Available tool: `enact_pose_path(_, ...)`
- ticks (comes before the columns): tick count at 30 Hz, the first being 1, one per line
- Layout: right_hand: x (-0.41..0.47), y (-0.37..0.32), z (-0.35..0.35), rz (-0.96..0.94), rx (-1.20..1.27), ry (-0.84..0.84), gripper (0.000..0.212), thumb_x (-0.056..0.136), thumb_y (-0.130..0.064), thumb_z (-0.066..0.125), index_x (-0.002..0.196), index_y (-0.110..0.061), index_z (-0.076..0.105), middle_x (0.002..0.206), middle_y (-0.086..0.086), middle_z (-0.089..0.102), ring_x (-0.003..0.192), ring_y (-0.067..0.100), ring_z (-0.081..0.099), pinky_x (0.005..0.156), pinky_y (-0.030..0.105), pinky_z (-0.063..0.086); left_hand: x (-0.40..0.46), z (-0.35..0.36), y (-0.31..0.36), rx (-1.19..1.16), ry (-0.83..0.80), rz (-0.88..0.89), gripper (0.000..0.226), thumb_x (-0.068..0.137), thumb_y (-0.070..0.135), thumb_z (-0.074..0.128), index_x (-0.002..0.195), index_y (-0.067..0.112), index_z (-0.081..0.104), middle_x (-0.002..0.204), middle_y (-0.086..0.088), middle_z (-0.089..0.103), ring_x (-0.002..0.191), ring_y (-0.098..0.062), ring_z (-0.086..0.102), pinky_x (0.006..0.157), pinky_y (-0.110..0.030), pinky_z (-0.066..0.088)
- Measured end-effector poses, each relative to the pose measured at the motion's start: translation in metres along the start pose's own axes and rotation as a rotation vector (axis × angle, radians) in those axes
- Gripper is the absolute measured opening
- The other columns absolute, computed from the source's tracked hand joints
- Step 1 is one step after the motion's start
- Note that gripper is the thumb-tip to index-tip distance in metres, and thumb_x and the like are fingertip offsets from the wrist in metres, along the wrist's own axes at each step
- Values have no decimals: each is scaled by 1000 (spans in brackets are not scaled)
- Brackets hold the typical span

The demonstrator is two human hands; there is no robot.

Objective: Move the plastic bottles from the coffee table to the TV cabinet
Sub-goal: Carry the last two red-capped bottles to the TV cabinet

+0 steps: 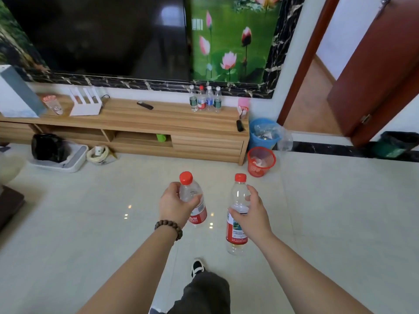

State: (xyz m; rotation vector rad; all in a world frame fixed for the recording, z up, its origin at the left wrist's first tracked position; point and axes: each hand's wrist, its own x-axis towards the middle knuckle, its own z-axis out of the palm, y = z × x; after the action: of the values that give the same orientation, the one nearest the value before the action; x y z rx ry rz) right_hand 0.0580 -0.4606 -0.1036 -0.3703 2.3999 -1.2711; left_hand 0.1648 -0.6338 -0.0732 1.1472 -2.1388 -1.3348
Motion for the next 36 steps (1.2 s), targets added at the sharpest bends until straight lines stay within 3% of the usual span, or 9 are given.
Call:
enact_pose_path(2,45,-23,8,-11,-7,1,81,78,-26,74,143,-33,25,131,2,46,103,18,52,82,30,46,50,4,11,-21,-7,-1,38,70,29,78,99,19,55,99,1,62,90,-16,58,66,-21,41)
enact_pose_path(5,109,-56,14,-5,8,24,80,77,-26,75,142,-34,27,127,2,48,102,20,53,79,29,46,119,9,32,-16,-6,26,44,69,31,78,104,17,56,101,2,61,89,-14,56,71,-23,40)
enact_pose_path(10,191,-86,17,-5,7,55,80,75,-27,76,139,-36,29,124,2,51,110,24,56,87,39,52,207,22,58,1,-1,49,43,68,32,78,102,18,55,101,3,61,88,-14,56,73,-25,41)
enact_pose_path(17,302,-113,34,7,35,32,82,78,-25,76,142,-33,27,135,2,49,123,24,50,97,47,51,311,57,72,28,-32,52,44,68,36,78,102,17,57,99,4,63,90,-14,58,74,-26,46)
enact_pose_path(22,411,-130,43,-15,31,9,84,78,-25,76,144,-33,23,138,3,47,124,25,50,97,44,51,408,88,85,28,-52,26,42,70,33,80,101,19,55,94,7,62,85,-10,58,66,-18,42)
enact_pose_path(28,552,-159,36,6,14,-44,85,77,-27,76,141,-38,23,139,1,50,125,25,51,96,48,50,537,118,119,87,41,7,46,67,34,81,101,17,55,95,2,63,86,-17,58,72,-29,45)
enact_pose_path(32,620,-180,27,-30,-71,-32,84,76,-27,77,143,-29,28,139,1,49,126,23,48,96,35,45,599,131,133,70,77,-19,51,65,36,82,104,19,54,100,1,63,92,-19,59,76,-32,49)
enact_pose_path(36,665,-192,33,-19,-55,-61,83,75,-29,76,142,-35,27,136,0,50,124,22,49,95,38,47,643,139,136,86,76,-43,48,65,37,82,99,21,53,98,2,63,91,-18,59,77,-33,50)
